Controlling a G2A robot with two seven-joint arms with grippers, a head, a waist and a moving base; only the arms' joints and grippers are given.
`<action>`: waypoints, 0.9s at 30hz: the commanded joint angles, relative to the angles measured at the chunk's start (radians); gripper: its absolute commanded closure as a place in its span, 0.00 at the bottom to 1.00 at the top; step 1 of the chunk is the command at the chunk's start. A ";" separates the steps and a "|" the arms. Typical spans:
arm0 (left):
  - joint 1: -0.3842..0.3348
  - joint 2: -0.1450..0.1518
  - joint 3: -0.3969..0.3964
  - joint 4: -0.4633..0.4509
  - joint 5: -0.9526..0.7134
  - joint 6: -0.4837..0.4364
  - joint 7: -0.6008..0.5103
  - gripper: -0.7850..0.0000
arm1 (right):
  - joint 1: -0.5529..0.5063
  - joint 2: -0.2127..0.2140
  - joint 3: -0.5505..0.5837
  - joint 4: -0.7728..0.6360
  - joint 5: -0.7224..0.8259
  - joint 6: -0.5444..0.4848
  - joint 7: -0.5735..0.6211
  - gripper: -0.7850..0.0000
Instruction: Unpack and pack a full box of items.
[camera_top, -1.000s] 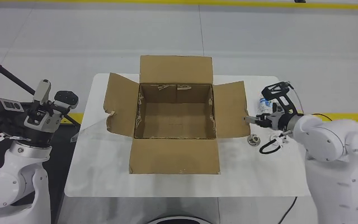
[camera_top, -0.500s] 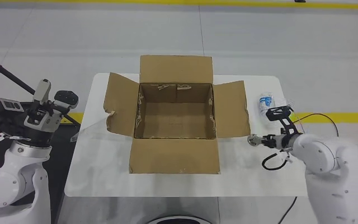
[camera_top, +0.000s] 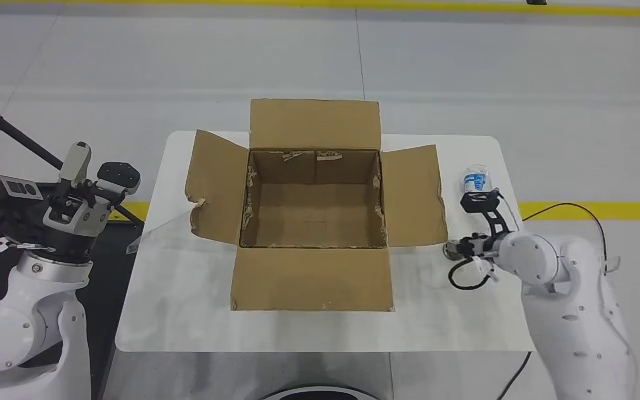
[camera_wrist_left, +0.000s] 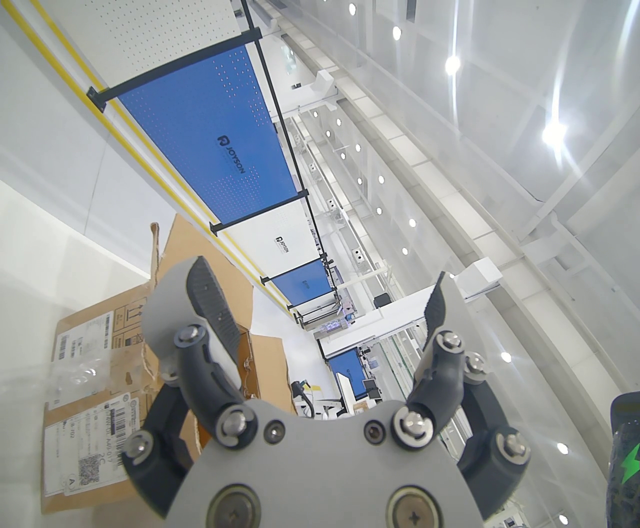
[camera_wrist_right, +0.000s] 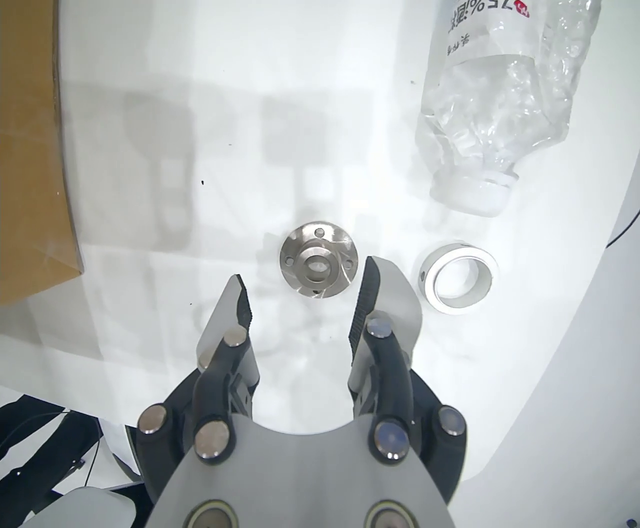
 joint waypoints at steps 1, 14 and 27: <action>0.000 0.000 0.000 0.000 0.000 0.000 0.000 0.00 | 0.010 -0.001 -0.012 0.015 0.000 0.007 0.002 0.42; 0.000 0.000 0.000 0.000 0.000 0.000 0.000 0.00 | 0.046 -0.001 -0.056 0.072 0.004 0.010 0.002 0.56; 0.000 0.000 0.000 0.000 0.000 0.000 0.000 0.00 | 0.094 -0.002 -0.107 0.129 -0.008 0.015 0.021 0.59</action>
